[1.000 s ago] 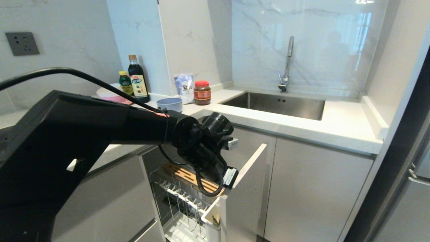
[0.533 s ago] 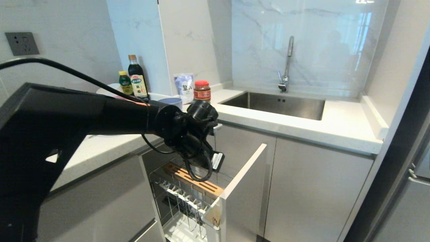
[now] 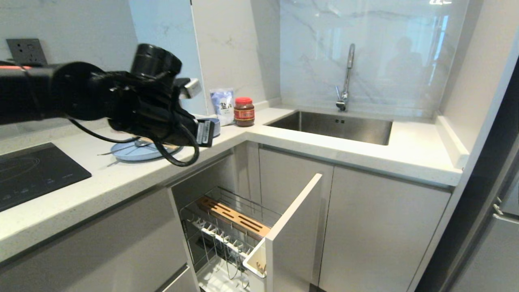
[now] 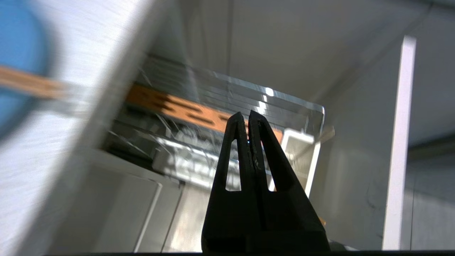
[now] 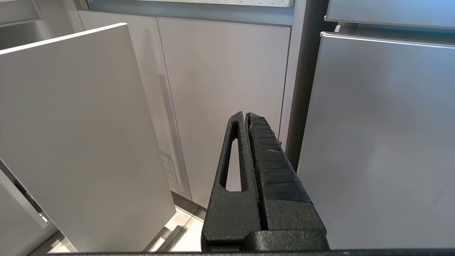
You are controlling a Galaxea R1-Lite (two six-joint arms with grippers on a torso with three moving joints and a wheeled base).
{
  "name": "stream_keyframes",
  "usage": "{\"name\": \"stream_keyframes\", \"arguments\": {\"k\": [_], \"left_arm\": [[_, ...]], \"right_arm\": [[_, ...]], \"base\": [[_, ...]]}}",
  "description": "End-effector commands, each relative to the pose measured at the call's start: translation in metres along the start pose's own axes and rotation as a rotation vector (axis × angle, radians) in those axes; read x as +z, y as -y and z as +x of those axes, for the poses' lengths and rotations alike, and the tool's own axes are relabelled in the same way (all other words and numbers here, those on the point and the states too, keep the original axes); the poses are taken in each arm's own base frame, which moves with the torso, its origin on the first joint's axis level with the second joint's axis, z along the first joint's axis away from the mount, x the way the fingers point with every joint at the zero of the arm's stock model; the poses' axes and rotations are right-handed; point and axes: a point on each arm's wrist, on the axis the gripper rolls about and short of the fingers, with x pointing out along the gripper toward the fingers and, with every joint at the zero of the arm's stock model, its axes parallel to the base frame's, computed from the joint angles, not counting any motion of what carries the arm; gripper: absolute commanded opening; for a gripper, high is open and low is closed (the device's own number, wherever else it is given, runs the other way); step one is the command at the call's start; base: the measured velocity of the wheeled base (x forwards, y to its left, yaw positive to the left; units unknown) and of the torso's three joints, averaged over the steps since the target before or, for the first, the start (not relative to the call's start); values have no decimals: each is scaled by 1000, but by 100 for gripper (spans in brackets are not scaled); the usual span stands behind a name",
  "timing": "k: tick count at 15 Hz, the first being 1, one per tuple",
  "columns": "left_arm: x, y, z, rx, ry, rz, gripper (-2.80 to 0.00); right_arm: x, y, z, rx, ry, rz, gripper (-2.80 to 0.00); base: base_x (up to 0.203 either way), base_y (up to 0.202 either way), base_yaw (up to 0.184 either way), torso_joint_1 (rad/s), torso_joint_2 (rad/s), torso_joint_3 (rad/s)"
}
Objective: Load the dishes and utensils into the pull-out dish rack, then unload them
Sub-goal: Pick up the chopsticks and place it in the cupboard
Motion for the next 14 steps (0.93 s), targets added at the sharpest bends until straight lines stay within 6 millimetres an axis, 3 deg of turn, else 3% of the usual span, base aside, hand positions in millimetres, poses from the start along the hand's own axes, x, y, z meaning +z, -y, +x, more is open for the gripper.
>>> {"name": "stream_keyframes", "arguments": {"k": [1, 4, 8, 11, 14], "left_arm": [[12, -23, -79, 40, 173, -50, -280], [-2, -37, -157, 72, 316, -81, -280], [-56, -52, -250, 193, 480, -134, -280], [-102, -51, -300, 286, 590, -161, -280], [-157, -43, -318, 342, 621, -132, -280]], "right_arm": [[-1, 0, 0, 0, 0, 1, -280], [0, 0, 0, 0, 2, 1, -280], [-1, 0, 0, 0, 0, 0, -280], [-1, 0, 0, 0, 1, 0, -280], [-1, 0, 0, 0, 3, 1, -280]], "base": [[0, 0, 0, 0, 0, 0], [0, 0, 0, 0, 0, 0], [0, 0, 0, 0, 0, 0], [0, 0, 0, 0, 0, 0], [0, 0, 0, 0, 0, 0]]}}
